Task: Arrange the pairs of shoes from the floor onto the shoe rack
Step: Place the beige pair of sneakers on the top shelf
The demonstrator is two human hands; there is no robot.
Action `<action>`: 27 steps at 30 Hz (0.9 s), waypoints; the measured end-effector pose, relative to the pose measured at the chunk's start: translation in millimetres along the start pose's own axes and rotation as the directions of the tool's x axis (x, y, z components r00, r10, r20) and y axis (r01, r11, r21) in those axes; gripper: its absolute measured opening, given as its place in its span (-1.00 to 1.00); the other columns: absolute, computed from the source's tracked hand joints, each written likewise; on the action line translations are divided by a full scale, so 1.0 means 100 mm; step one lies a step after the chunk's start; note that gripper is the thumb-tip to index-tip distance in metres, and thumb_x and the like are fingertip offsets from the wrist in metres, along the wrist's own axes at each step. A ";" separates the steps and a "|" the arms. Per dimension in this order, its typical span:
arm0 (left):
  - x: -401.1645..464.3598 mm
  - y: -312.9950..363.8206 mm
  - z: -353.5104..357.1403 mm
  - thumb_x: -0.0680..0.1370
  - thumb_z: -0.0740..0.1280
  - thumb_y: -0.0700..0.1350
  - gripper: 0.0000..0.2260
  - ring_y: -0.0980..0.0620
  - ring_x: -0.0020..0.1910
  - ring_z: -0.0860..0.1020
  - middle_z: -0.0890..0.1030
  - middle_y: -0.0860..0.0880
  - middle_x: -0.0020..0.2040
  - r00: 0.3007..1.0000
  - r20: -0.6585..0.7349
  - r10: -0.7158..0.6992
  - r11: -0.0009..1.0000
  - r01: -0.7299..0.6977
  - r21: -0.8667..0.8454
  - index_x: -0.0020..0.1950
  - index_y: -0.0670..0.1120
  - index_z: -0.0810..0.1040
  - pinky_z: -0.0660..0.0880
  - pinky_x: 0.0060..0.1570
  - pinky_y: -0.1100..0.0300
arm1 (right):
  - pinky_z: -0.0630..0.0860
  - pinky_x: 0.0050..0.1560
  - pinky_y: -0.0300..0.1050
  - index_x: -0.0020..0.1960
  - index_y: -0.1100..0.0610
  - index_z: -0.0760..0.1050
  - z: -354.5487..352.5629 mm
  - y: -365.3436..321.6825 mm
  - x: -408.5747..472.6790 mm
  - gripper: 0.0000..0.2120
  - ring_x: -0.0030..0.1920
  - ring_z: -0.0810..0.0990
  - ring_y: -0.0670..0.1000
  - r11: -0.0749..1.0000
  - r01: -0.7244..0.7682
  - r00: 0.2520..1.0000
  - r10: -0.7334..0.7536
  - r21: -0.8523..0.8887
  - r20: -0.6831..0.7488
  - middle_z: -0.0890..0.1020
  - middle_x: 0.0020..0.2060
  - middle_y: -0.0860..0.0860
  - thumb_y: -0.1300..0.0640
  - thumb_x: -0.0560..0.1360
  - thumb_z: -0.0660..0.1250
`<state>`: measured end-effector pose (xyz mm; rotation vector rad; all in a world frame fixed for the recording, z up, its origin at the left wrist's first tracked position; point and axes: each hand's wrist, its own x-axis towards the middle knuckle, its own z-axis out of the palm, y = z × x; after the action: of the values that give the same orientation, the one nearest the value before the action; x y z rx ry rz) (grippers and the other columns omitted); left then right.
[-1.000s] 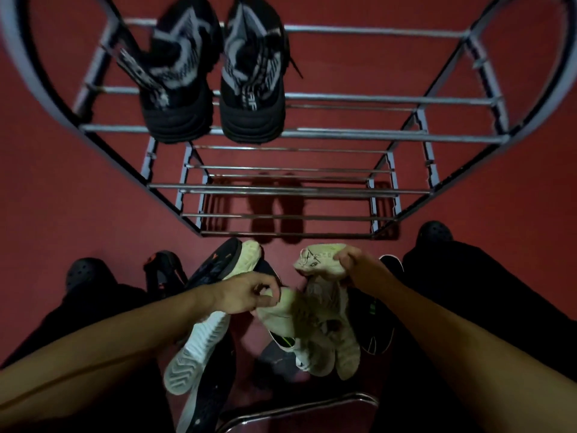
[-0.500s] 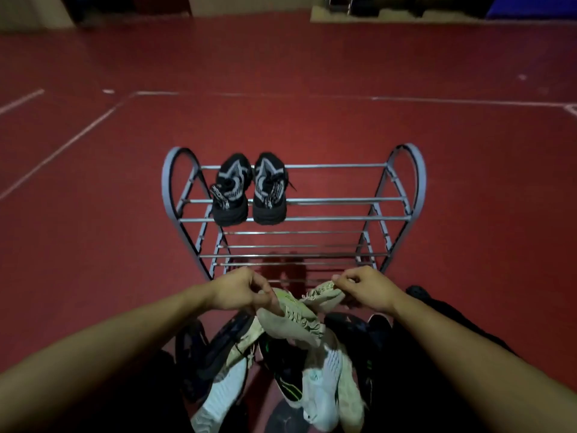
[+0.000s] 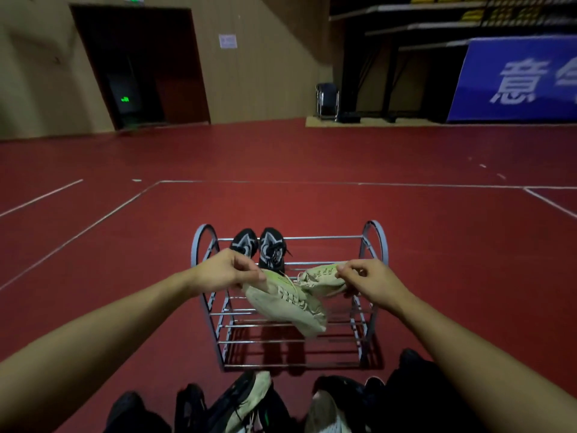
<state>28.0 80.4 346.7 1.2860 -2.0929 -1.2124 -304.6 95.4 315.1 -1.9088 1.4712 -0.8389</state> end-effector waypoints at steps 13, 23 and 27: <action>0.53 -0.01 0.02 0.57 0.41 -0.20 -0.89 -0.01 -0.29 0.60 0.70 -0.19 -0.12 0.858 -0.440 -0.266 0.894 0.049 -0.445 0.03 -0.21 0.69 0.55 -0.34 0.24 | 0.43 0.29 -0.09 0.54 -0.03 0.20 -0.04 0.13 0.40 -0.45 0.34 0.46 0.00 0.936 -0.037 0.895 0.187 0.350 -0.405 0.39 0.44 -0.02 0.06 0.60 0.27; 1.45 -0.28 0.68 0.59 0.30 -0.38 -0.55 -0.18 0.07 0.65 0.52 -0.27 0.31 0.832 -0.280 -0.478 0.415 -0.066 -0.907 0.47 -0.24 0.32 0.68 -0.08 0.03 | 0.52 0.19 -0.04 0.40 0.28 0.31 0.32 0.38 0.95 -0.61 0.03 0.57 0.04 0.322 -0.106 0.821 0.563 0.941 -0.100 0.49 0.28 0.17 0.31 0.60 0.25; 1.80 -0.43 0.97 0.58 0.30 -0.40 -0.65 -0.18 0.09 0.66 0.60 -0.28 0.25 0.827 -0.237 -0.510 0.301 -0.087 -0.950 0.37 -0.29 0.44 0.66 -0.19 0.13 | 0.49 0.30 0.03 0.41 0.27 0.32 0.44 0.57 1.11 -0.59 0.00 0.58 -0.01 0.254 -0.103 0.812 0.580 0.962 -0.066 0.48 0.30 0.18 0.32 0.58 0.27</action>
<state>-107.2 -38.0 240.1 1.0705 -0.4893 -1.5846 -283.7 -22.3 257.8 -0.4478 1.0813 -1.4916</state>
